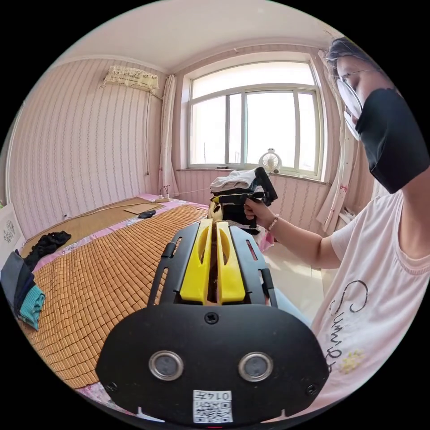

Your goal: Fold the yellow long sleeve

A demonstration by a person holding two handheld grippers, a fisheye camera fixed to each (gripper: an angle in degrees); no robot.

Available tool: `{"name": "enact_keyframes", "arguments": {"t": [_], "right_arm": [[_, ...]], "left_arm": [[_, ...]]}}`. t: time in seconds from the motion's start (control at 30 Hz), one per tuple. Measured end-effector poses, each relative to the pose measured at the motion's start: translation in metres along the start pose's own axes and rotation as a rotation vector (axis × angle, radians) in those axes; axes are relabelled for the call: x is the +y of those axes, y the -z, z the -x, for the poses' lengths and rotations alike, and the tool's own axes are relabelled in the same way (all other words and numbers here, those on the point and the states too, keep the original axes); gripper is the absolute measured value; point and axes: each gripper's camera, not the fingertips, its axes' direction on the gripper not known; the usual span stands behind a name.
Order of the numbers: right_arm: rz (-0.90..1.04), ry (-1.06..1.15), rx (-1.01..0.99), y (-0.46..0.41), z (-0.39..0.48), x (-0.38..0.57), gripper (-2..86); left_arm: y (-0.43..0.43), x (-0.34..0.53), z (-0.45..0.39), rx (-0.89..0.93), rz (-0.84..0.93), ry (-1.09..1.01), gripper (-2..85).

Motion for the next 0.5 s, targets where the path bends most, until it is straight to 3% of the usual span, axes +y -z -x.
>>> {"name": "enact_keyframes", "arguments": {"t": [0.13,0.23,0.37,0.43,0.5], "right_arm": [[0.037,-0.028,-0.019,-0.065,-0.008,-0.028,1.4],[0.092,-0.018,0.084,-0.097,-0.019,-0.073,1.4],[0.319,0.045,0.37,-0.118,-0.04,-0.179,1.8],[0.444,0.059,0.475,-0.136,-0.055,-0.229,2.2],[0.607,0.036,0.588,-0.184,-0.089,-0.282,3.2]], "left_arm": [[-0.048,-0.005,0.037,-0.052,0.039,-0.023,-1.0],[-0.105,-0.014,0.077,0.072,0.015,0.063,-1.0],[-0.194,-0.037,0.117,0.283,-0.08,0.148,-0.9],[-0.269,-0.044,0.161,0.428,-0.139,0.296,-0.9],[-0.318,-0.041,0.185,0.356,-0.165,0.297,-0.7]]}}
